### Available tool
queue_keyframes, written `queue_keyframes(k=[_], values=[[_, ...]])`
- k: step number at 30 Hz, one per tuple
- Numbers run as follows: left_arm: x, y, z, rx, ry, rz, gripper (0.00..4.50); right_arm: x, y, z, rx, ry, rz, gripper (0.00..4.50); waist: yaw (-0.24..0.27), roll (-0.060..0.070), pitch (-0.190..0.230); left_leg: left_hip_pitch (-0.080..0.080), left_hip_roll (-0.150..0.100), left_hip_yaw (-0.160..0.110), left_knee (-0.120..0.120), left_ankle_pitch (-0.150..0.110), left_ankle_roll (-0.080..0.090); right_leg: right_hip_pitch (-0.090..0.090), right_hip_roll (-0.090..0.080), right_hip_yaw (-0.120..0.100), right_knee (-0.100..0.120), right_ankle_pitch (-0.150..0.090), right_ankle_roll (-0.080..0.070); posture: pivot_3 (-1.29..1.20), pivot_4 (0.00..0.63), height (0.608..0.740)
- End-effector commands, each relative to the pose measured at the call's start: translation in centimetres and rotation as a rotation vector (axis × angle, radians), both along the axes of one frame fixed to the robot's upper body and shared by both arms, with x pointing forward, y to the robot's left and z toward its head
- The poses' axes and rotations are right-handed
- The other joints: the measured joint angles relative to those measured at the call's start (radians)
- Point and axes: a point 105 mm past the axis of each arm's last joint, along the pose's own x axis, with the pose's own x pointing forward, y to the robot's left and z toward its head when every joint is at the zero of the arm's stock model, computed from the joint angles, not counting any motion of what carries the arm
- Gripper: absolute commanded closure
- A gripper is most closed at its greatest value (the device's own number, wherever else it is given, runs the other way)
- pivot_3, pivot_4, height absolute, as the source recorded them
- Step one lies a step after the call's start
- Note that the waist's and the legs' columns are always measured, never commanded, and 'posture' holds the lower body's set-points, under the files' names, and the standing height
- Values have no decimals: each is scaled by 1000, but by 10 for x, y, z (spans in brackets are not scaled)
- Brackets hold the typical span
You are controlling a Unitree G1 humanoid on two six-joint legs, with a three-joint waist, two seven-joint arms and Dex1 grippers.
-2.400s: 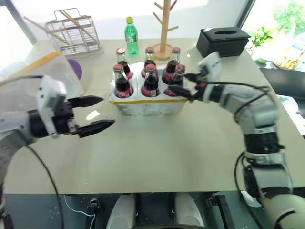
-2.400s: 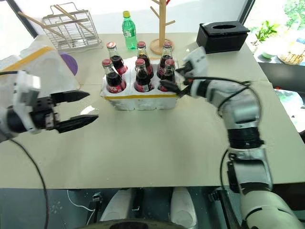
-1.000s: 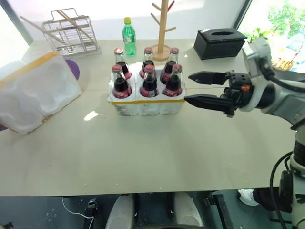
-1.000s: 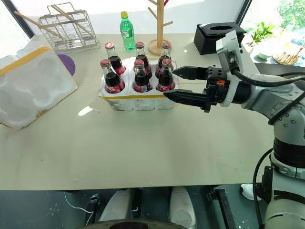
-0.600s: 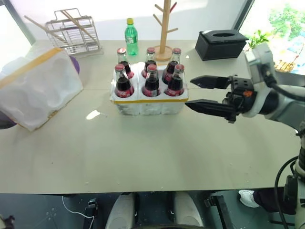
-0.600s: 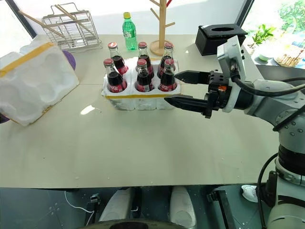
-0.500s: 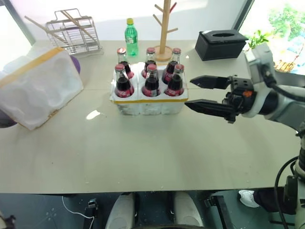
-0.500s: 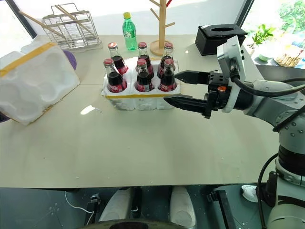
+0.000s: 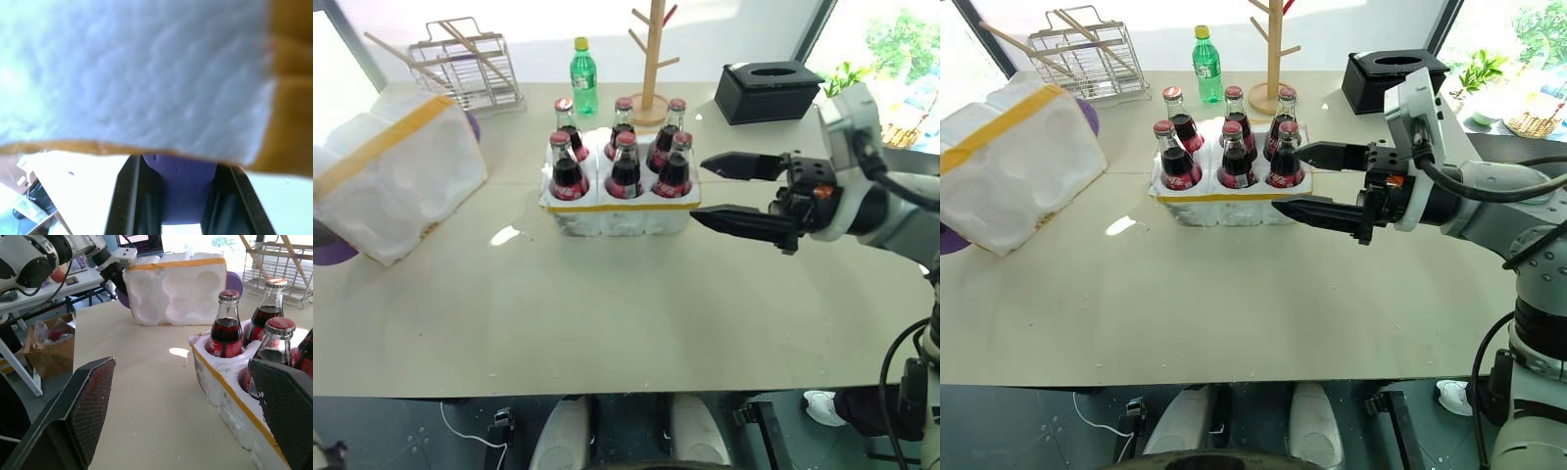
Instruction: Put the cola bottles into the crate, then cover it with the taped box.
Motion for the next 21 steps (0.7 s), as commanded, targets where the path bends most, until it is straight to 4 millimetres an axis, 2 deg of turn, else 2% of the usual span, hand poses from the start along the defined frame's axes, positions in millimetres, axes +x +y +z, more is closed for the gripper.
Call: queue_keyframes(k=[1, 6, 11, 14, 16, 21], values=[[-5, 6, 2, 19, -17, 10, 4217, -3, 1, 4, -17, -48, 4, 0, 0, 0, 0, 0, 0, 0, 0, 0, 0, 0, 0, 0, 0, 0, 0, 0, 150, 740], [17, 10, 14, 146, -229, 0, 4217, -6, -4, 1, -42, -54, 4, 0, 3, 0, 0, 0, 0, 0, 0, 0, 0, 0, -1, 0, 0, 0, 0, 0, 150, 740], [50, -4, 56, 322, -549, -62, 4217, -4, -8, 3, -37, -59, -23, 0, 5, -3, -1, 0, 0, -1, 1, 0, 0, 0, -1, 0, 0, 0, 0, 0, 150, 740], [71, -35, 92, 325, -756, -135, 4217, -6, -9, 2, -40, -61, -25, 0, 8, -5, -1, 0, 0, -1, 1, 0, 0, 0, -2, 0, 0, 0, 0, 0, 150, 740], [80, -58, 108, 306, -854, -194, 4217, -6, -10, 2, -39, -61, -32, 0, 9, -5, -1, -1, -1, -2, 1, 0, 0, 0, -2, 0, 0, 1, 1, 0, 150, 740], [81, -126, 148, 398, -1102, -344, 4217, -3, -16, 1, -33, -57, -63, 0, -1, -5, -1, -1, -1, -1, 1, 0, 0, 0, -2, 1, 0, 1, 2, 0, 150, 740]])
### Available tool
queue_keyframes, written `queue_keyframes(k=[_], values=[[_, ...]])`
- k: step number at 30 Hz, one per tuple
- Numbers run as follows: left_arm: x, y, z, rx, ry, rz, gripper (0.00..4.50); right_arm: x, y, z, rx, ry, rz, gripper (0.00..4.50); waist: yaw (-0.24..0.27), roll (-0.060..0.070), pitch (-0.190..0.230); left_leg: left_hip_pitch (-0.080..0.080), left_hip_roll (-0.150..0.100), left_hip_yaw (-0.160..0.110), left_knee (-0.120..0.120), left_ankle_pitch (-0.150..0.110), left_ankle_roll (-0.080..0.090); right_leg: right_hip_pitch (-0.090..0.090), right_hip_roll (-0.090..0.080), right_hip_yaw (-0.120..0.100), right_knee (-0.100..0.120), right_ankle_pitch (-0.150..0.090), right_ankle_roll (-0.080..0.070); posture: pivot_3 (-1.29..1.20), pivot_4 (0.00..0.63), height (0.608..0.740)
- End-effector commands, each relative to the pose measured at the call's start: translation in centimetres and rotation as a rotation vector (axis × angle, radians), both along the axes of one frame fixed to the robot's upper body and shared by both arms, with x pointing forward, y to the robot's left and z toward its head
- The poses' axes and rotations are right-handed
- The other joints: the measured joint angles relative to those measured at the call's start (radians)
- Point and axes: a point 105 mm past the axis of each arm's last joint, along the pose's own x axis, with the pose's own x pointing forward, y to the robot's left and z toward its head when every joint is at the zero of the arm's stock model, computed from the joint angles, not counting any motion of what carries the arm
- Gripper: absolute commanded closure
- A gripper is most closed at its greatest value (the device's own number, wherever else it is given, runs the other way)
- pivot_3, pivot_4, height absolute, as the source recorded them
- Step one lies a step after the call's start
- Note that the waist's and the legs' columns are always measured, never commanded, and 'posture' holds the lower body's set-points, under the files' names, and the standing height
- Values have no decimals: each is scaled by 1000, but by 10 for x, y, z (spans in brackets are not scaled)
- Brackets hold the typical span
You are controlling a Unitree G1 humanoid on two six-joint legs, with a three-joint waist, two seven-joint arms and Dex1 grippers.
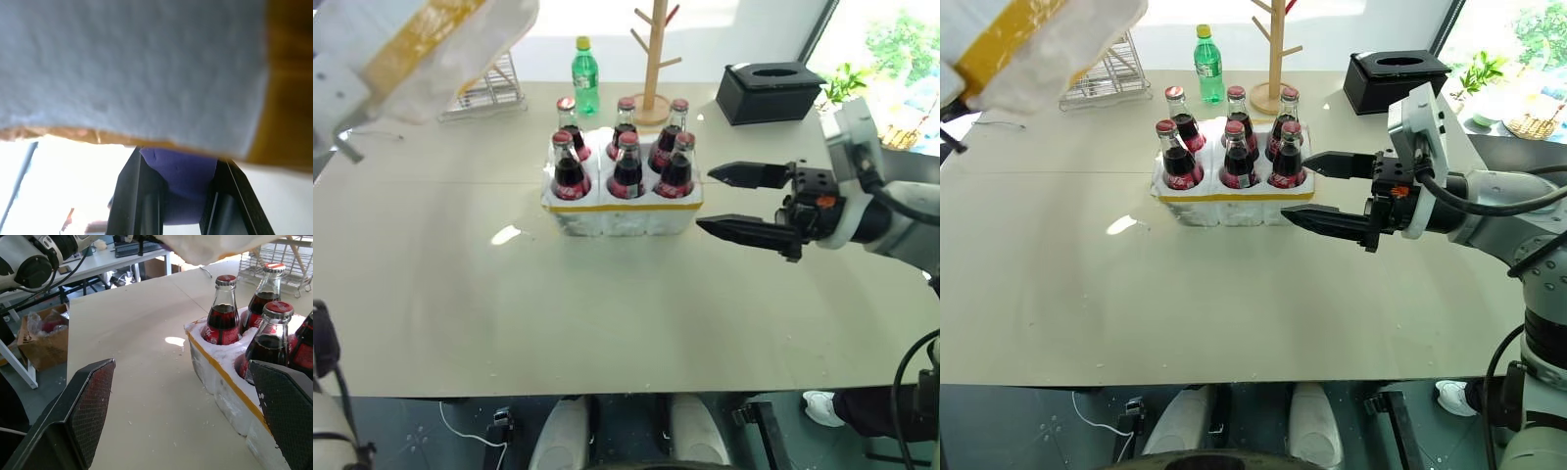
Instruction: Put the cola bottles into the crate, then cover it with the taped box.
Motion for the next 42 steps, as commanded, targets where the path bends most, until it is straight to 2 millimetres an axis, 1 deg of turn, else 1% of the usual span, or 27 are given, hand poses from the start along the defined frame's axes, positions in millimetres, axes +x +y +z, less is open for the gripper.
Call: queue_keyframes(k=[1, 4, 6, 8, 9, 12, 13, 16, 18, 20, 23, 26, 28, 30, 31, 32, 35, 38, 42], values=[[-14, -44, 47, 52, -233, -78, 4217, -2, -7, 11, 3, -63, -28, 0, -3, 0, 0, 0, 0, 0, 0, 0, 0, -1, 0, 0, 0, 0, 0, 0, 150, 740], [-23, -86, 56, 175, -319, -136, 4217, -2, -15, 11, -8, -65, -56, 0, -2, 0, 0, 0, 0, 0, 0, 0, 0, -1, 0, 0, 0, 0, 0, 0, 150, 740], [-28, -108, 57, 291, -359, -146, 4217, -2, -24, 11, -15, -65, -85, 0, 0, 0, 0, 0, 0, 1, 0, 0, 0, -1, 0, 1, 0, 0, 0, 0, 150, 740], [-29, -125, 56, 402, -392, -148, 4217, -1, -32, 11, -24, -65, -115, 0, 2, 0, 0, 0, 0, 1, 0, 0, 0, 0, 0, 1, 0, 0, 0, 0, 150, 740], [-30, -129, 57, 435, -406, -144, 4217, -1, -35, 11, -27, -66, -124, 0, 3, 0, 0, 0, 0, 1, 0, 0, 0, 0, 0, 1, -1, 0, 0, 0, 150, 740], [-26, -144, 44, 588, -399, -121, 4217, -1, -42, 10, -12, -60, -156, 0, 3, 0, 0, 1, 0, 1, 0, 0, 0, 0, 1, 1, -1, 0, 0, 0, 150, 740], [-25, -152, 36, 644, -394, -135, 4217, -1, -43, 9, -7, -58, -164, 0, 4, 0, 0, 1, -1, 1, 0, 0, 0, 1, 1, 1, -1, 0, 0, 0, 150, 740], [-26, -171, 21, 703, -406, -193, 4217, -2, -45, 6, -3, -56, -172, 0, 3, 0, 0, 1, -1, 2, 0, 0, 0, 1, 1, 1, -1, 0, 0, 0, 150, 740], [-20, -175, 0, 740, -402, -221, 4217, -3, -46, 5, 1, -56, -176, 0, 4, 0, 0, 1, 0, 1, 0, 0, 0, 1, 1, 1, -1, 0, 0, 0, 150, 740], [-14, -175, -17, 700, -408, -247, 4217, -4, -47, 6, 13, -56, -180, 0, 4, 0, 0, 1, 0, 1, 0, 0, 0, 1, 1, 1, -1, 0, 0, 0, 150, 740], [-4, -163, -38, 728, -373, -223, 4217, -2, -48, 5, 15, -59, -195, 0, 2, 0, 0, 1, 0, 1, 0, 0, 0, 1, 1, 1, -1, 0, 0, 0, 150, 740], [2, -151, -46, 738, -359, -188, 4217, -3, -48, 6, 17, -61, -196, 0, 3, 0, 0, 1, 0, 1, 0, 0, 0, 1, 1, 1, -1, 0, 0, 0, 150, 740], [3, -151, -50, 735, -368, -194, 4217, -4, -48, 7, 19, -61, -192, 0, 3, 0, 0, 1, 0, 1, 0, 0, 0, 1, 1, 1, -1, 0, 0, 0, 150, 740], [2, -158, -58, 737, -375, -250, 3178, -5, -48, 6, 19, -54, -190, 0, 3, 0, 0, 1, 0, 1, 0, 0, 0, 1, 1, 1, -1, 0, 0, 0, 150, 740], [-1, -163, -63, 748, -378, -287, 2902, -5, -49, 5, 16, -52, -194, 0, 4, 0, 0, 1, 0, 1, 0, 0, 0, 1, 1, 1, -1, 0, 0, 0, 150, 740], [-2, -165, -66, 751, -381, -310, 2319, -4, -50, 4, 11, -52, -199, 0, 4, 0, 0, 1, 0, 1, 0, 0, 0, 1, 1, 1, -1, 0, 0, 0, 150, 740], [-10, -167, -72, 748, -402, -353, 805, -3, -51, 2, 6, -49, -208, 0, 4, 0, 0, 2, 0, 1, 0, 0, 0, 1, 0, 1, -1, 0, 0, 0, 150, 740], [-18, -166, -74, 745, -405, -376, 805, -1, -54, 1, 3, -45, -222, 0, 5, 0, 0, 2, 0, 1, 0, 0, 0, 1, 0, 1, -1, 0, 0, 0, 150, 740], [-31, -157, -78, 776, -383, -382, 805, 3, -55, -2, 2, -40, -228, 0, 5, 0, 0, 1, 0, 1, 0, 0, 0, 1, 0, 1, -2, 0, 0, 0, 150, 740]])
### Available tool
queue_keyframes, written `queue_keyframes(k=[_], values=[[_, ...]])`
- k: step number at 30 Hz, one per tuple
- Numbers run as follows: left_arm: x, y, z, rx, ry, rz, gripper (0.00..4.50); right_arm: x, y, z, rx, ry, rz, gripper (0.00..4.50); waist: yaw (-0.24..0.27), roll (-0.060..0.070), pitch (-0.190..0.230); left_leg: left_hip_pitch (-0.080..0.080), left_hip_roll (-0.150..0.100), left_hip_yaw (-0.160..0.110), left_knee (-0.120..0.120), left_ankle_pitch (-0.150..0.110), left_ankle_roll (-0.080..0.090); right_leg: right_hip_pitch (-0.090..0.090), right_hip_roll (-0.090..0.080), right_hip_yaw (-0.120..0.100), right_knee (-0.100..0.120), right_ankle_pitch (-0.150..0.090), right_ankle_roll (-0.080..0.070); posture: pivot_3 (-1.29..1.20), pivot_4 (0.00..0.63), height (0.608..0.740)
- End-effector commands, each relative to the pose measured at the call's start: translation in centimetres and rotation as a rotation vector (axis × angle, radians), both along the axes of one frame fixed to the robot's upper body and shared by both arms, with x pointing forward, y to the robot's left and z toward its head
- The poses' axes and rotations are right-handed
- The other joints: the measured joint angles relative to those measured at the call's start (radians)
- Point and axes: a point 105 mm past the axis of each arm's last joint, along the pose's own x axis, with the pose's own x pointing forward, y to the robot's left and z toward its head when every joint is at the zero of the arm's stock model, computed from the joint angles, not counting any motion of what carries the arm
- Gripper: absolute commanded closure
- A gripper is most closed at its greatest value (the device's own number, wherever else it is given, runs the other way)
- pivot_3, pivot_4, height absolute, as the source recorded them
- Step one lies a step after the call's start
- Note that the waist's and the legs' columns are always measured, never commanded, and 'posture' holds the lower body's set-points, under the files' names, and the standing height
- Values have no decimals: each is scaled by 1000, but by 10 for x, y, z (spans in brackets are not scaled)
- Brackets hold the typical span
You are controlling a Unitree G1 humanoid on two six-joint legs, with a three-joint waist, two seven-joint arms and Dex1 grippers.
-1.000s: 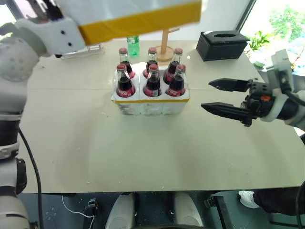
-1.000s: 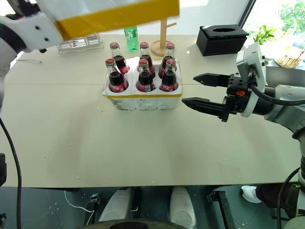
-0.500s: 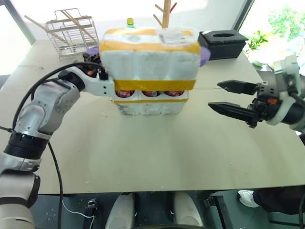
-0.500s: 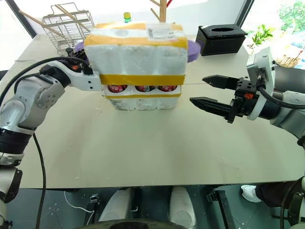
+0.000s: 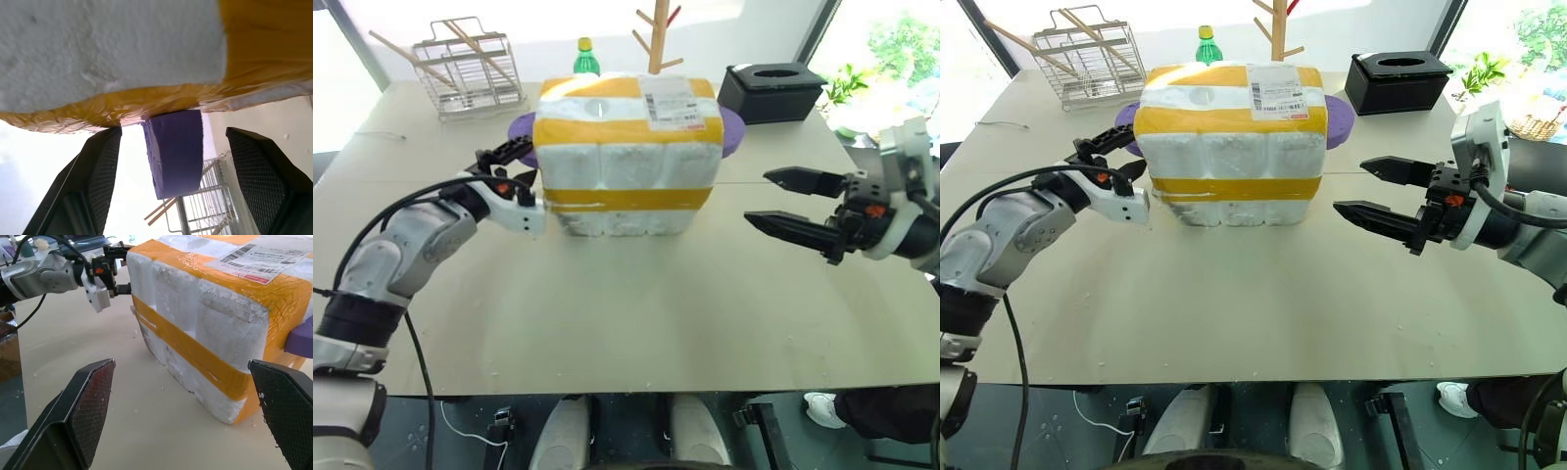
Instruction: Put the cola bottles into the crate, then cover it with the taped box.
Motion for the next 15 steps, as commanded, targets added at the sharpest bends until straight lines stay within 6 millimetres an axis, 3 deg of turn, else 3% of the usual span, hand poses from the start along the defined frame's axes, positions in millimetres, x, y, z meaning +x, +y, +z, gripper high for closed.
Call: queue_keyframes(k=[1, 6, 9, 11, 13, 15], values=[[-17, 7, 18, 17, -56, -15, 805, 0, -2, 8, -7, -46, -7, 0, 0, 0, 0, 0, 0, 0, 0, 0, 0, 0, 0, 0, 0, 0, 0, 0, 150, 740], [-45, 27, 10, -92, 40, 10, 805, 2, -5, 5, -8, -32, -18, 0, -4, 1, 0, 0, 1, 0, -1, 0, 0, -1, -1, 0, 0, 0, 0, 0, 150, 740], [-60, 40, 3, -416, 244, 29, 805, 5, -12, -4, -25, -7, -46, 0, -1, 2, 0, 0, 1, 0, -1, 0, 0, -1, -2, 0, -1, 0, 0, 0, 150, 740], [-66, 49, 1, -744, 440, 28, 805, 9, -16, -11, -41, 5, -62, 0, 2, 2, 0, 0, 1, 0, -1, 0, 0, 0, -4, 0, -2, 0, 0, 0, 150, 740], [-67, 61, 0, -1125, 693, 42, 805, 12, -17, -12, -43, 7, -66, 0, 5, 2, 0, 0, 1, 0, 0, 0, 0, 0, -5, 0, -3, 0, 0, 0, 150, 740], [-80, 62, 4, -1285, 960, -26, 805, 15, -16, -11, -38, 5, -58, 0, 1, 2, 0, 0, 1, 0, 0, 0, -1, 1, -3, 0, -3, 0, 0, 0, 150, 740]])
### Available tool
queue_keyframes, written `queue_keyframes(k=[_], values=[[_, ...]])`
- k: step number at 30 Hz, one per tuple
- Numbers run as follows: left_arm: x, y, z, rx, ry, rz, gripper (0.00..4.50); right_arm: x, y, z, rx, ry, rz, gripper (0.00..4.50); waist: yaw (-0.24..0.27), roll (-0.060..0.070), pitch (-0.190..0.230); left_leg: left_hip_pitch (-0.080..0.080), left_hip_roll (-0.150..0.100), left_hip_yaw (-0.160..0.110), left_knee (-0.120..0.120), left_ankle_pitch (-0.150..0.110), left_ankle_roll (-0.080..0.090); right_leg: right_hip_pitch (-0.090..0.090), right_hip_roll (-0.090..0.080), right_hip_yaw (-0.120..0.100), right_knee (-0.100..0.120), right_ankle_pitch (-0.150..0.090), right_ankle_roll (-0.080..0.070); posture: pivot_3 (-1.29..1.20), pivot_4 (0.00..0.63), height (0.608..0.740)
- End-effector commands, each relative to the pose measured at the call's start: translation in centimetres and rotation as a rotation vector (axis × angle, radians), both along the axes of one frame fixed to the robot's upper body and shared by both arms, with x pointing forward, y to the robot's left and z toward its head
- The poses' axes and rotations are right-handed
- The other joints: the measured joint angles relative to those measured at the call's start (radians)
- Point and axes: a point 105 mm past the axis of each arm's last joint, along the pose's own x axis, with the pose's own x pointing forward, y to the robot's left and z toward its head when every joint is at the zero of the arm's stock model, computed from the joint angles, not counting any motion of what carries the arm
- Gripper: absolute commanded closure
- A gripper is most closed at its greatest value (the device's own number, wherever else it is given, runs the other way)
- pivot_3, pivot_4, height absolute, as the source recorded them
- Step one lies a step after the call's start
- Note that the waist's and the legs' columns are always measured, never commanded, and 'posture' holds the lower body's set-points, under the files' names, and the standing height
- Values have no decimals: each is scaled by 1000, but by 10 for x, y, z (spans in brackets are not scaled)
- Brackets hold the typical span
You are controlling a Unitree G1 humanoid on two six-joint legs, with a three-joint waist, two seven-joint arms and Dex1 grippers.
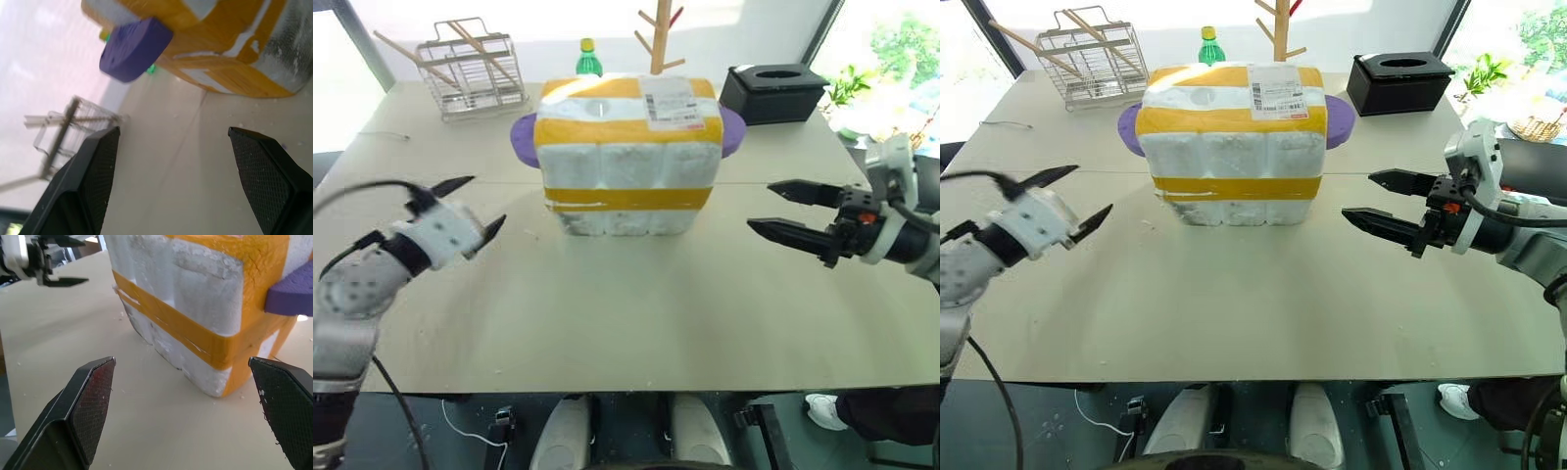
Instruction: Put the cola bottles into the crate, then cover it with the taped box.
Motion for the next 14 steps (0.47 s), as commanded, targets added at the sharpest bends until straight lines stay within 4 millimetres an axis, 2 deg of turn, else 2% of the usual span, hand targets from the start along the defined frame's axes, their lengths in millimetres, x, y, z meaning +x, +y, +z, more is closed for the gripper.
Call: queue_keyframes(k=[1, 6, 9, 14], values=[[-21, 7, 26, -367, 272, -166, 805, 3, 1, 12, 0, -53, 15, 0, -8, 0, 0, 0, 0, 0, 0, 0, 0, 0, 1, 0, 0, 0, 0, 0, 150, 740], [-25, 22, 45, -439, 399, -207, 805, 9, 6, 14, -3, -58, 45, 0, -12, 3, 1, 1, -1, 0, 0, 0, 0, 0, 3, 0, 2, 0, 0, 0, 150, 740], [-31, 20, 56, -470, 439, -267, 805, 11, 8, 13, -6, -56, 57, 0, -11, 3, 1, 1, 0, 0, 0, 0, 0, 0, 3, 0, 2, 0, 0, 0, 150, 740], [-29, 19, 51, -409, 479, -237, 805, 11, 13, 15, -9, -58, 84, 0, -11, 3, 1, 1, 0, 0, 0, 0, 0, 0, 3, 0, 2, 0, 0, 0, 150, 740]])
